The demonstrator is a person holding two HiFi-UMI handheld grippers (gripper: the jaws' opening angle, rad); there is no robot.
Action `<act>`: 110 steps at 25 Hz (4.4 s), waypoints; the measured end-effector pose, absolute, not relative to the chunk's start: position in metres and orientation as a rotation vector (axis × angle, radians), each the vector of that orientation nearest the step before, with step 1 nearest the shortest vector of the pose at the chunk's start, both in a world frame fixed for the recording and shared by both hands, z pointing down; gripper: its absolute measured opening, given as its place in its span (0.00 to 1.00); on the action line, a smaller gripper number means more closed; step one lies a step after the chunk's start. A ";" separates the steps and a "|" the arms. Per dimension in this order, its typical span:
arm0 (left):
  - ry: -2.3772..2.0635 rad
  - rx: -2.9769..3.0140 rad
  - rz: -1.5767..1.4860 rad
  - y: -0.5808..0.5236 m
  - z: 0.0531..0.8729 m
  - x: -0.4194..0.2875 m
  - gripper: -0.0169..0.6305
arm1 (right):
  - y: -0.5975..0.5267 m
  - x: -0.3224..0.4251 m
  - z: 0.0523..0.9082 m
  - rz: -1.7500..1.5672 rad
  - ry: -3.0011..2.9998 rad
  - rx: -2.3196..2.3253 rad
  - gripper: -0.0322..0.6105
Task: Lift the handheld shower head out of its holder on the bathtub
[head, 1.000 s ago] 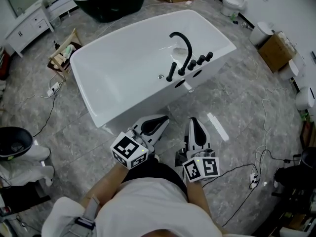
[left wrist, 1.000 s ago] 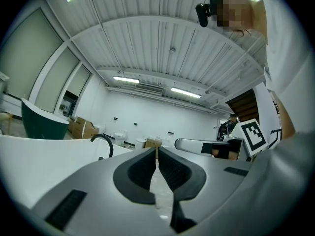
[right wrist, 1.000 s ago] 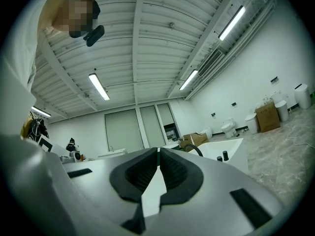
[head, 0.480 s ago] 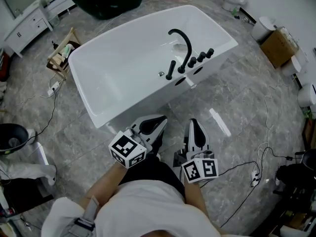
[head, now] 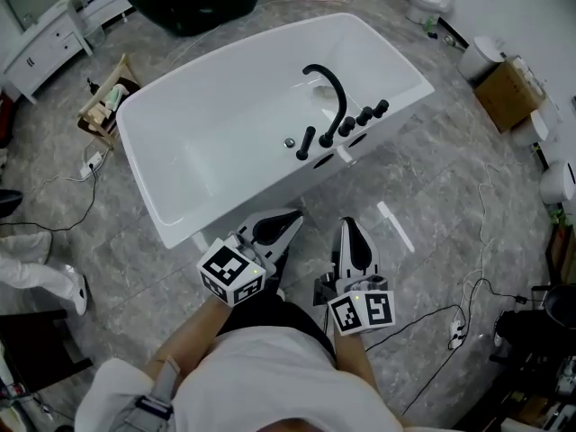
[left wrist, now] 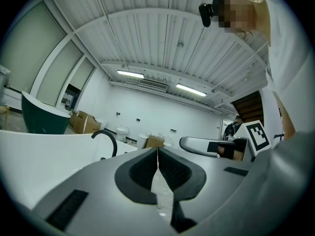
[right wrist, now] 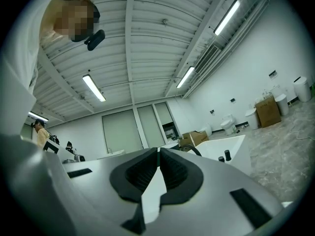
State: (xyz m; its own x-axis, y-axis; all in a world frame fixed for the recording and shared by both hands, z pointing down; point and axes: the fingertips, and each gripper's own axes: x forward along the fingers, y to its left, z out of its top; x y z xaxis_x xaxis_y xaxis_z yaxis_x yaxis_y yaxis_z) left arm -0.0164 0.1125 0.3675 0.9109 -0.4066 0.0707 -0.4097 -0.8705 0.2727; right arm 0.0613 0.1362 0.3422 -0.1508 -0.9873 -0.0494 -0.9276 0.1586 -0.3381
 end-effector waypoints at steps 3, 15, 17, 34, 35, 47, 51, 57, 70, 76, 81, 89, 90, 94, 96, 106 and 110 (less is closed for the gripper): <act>-0.607 2.785 0.020 0.097 0.368 -0.008 0.04 | 0.121 0.068 0.341 -0.341 2.181 -1.853 0.08; -0.599 2.752 0.057 0.061 0.382 0.013 0.04 | 0.079 0.094 0.351 -0.377 2.182 -1.859 0.08; -0.602 2.747 0.064 0.054 0.383 0.015 0.04 | 0.072 0.097 0.352 -0.389 2.181 -1.857 0.08; -0.612 2.729 0.037 -0.028 0.376 0.041 0.04 | -0.005 0.122 0.349 -0.415 2.203 -1.856 0.08; -0.610 2.728 0.032 -0.034 0.376 0.043 0.04 | -0.011 0.124 0.349 -0.415 2.204 -1.858 0.08; -0.628 2.720 -0.001 -0.107 0.375 0.052 0.04 | -0.080 0.131 0.347 -0.415 2.246 -1.829 0.08; -0.616 2.730 -0.004 -0.123 0.373 0.055 0.04 | -0.095 0.133 0.345 -0.396 2.251 -1.833 0.08; -0.612 2.733 0.002 -0.138 0.372 0.062 0.04 | -0.111 0.139 0.333 -0.335 2.274 -1.830 0.09; -0.829 2.648 -0.054 -0.149 0.368 0.049 0.04 | -0.135 0.118 0.319 -0.260 2.486 -1.692 0.33; -0.920 2.604 -0.045 -0.152 0.378 0.039 0.04 | -0.142 0.101 0.331 -0.284 2.602 -1.590 0.33; -0.967 2.582 -0.047 -0.159 0.384 0.037 0.04 | -0.147 0.097 0.343 -0.291 2.663 -1.554 0.33; -1.005 2.546 -0.028 -0.167 0.399 0.032 0.04 | -0.157 0.090 0.361 -0.337 2.702 -1.521 0.33; -1.006 2.544 -0.019 -0.168 0.401 0.032 0.04 | -0.158 0.090 0.364 -0.343 2.706 -1.522 0.33; -1.003 2.539 0.008 -0.170 0.410 0.030 0.04 | -0.160 0.086 0.376 -0.360 2.736 -1.520 0.33; -1.002 2.535 0.020 -0.170 0.413 0.028 0.04 | -0.160 0.082 0.381 -0.357 2.756 -1.512 0.33; -0.993 2.510 0.042 -0.170 0.432 0.025 0.04 | -0.162 0.071 0.403 -0.366 2.818 -1.472 0.33; -0.999 2.498 0.051 -0.170 0.440 0.021 0.04 | -0.162 0.068 0.414 -0.383 2.837 -1.465 0.33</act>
